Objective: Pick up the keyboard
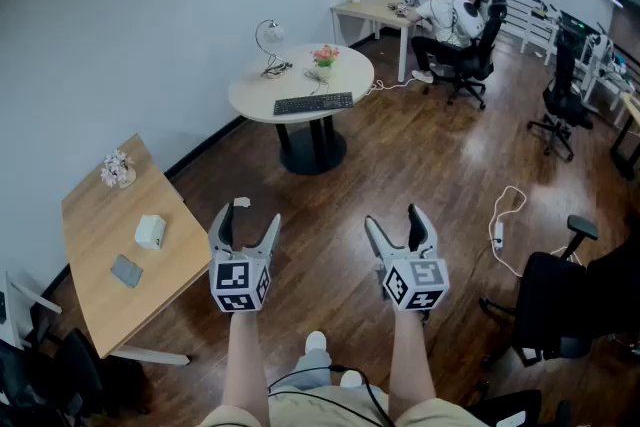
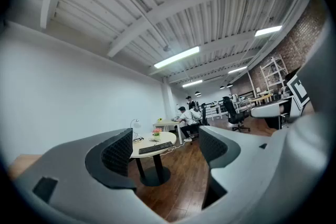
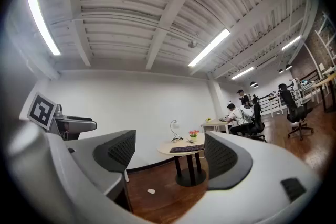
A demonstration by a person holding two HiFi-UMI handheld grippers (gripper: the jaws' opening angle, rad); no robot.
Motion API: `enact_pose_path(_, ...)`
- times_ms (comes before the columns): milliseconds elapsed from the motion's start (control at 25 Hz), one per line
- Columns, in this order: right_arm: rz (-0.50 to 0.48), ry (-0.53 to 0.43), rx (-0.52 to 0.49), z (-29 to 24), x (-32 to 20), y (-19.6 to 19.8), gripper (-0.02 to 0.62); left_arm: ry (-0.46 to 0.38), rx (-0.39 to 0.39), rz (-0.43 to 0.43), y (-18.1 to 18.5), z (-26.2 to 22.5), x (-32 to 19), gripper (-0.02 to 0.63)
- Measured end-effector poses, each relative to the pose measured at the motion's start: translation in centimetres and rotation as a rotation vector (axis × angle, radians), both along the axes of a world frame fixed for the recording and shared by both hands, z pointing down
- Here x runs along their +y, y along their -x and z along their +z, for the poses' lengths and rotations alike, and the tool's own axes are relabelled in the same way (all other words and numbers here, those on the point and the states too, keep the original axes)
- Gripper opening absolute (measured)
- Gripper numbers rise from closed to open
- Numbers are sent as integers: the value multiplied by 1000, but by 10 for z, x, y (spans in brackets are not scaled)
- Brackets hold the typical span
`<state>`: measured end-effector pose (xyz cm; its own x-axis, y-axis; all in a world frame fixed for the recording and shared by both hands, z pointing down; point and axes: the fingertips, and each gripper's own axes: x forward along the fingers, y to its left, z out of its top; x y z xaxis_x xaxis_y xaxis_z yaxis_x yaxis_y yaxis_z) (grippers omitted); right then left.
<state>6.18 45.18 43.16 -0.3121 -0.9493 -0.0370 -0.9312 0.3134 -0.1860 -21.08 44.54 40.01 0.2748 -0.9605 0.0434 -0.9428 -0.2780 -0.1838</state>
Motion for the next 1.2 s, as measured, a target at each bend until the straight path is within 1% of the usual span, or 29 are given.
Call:
enact_pose_path(120,14,0,-14,5,-20,-6,417,8,-8,42,-15,12,-33,385)
enact_pose_path(240,8,16,31,13,-49,-11,417,14,33,56,-24,23,-71,385)
enact_pose_path(320,26,24,44,14,-73,-23,417,16,56,70,-32,25,-96,385)
enact_pose_path(440,48,17,49,-2,-115,-32,417,5,61,98,-34,21,-140,385)
enact_pose_path(520,38,3,78,-18,-145,-22,417,-4,61,99,-22,16,-173,385)
enact_pose_path(680,-4,-34,134,-42,-213,9,417,-34,122,72,7,4,-239,385)
enact_pose_path(800,-64,-52,152,-46,-256,41,417,-40,131,59,26,4,-279,385)
enact_pose_path(920,-114,-60,189,-43,-285,69,417,-25,149,32,47,12,-310,385)
enact_pose_path(960,-129,-59,202,-40,-293,76,417,-18,159,21,53,16,-319,371)
enact_pose_path(1080,-167,-30,220,-26,-314,85,417,8,158,21,55,29,-336,365)
enact_pose_path(1200,-163,-15,169,-23,-338,77,417,13,138,38,44,35,-352,365)
